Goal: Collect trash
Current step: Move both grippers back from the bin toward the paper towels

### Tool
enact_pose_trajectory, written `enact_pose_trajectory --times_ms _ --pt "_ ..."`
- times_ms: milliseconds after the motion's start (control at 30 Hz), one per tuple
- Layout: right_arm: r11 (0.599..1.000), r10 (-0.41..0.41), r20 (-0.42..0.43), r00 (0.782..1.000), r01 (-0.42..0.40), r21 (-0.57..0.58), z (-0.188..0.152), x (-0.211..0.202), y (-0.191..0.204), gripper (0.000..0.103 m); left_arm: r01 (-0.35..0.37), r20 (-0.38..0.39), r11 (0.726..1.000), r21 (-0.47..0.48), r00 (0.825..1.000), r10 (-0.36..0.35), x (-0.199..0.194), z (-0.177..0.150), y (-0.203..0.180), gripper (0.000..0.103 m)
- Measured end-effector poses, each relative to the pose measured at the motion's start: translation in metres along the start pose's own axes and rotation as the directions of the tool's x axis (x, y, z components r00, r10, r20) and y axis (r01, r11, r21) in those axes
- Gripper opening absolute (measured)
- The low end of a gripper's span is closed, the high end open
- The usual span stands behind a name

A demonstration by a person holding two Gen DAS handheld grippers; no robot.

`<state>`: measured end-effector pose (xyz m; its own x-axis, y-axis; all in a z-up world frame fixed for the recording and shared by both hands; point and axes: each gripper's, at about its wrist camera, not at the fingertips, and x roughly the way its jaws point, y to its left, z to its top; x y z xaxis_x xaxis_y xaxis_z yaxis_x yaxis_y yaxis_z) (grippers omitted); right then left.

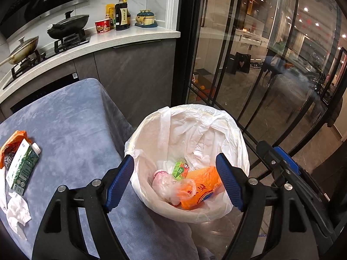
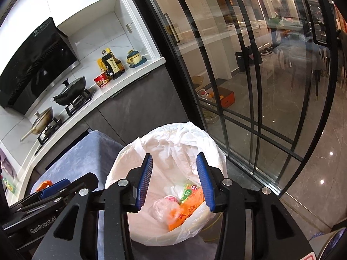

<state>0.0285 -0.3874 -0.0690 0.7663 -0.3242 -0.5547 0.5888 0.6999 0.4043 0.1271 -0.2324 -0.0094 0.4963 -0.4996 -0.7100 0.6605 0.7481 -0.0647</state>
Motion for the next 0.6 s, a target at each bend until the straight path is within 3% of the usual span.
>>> enact_pose_trajectory --times_ms 600 --pt "0.996 0.053 0.03 0.998 -0.051 -0.069 -0.006 -0.032 0.044 0.049 -0.035 0.058 0.995 -0.092 0.997 0.041 -0.048 -0.01 0.05 0.075"
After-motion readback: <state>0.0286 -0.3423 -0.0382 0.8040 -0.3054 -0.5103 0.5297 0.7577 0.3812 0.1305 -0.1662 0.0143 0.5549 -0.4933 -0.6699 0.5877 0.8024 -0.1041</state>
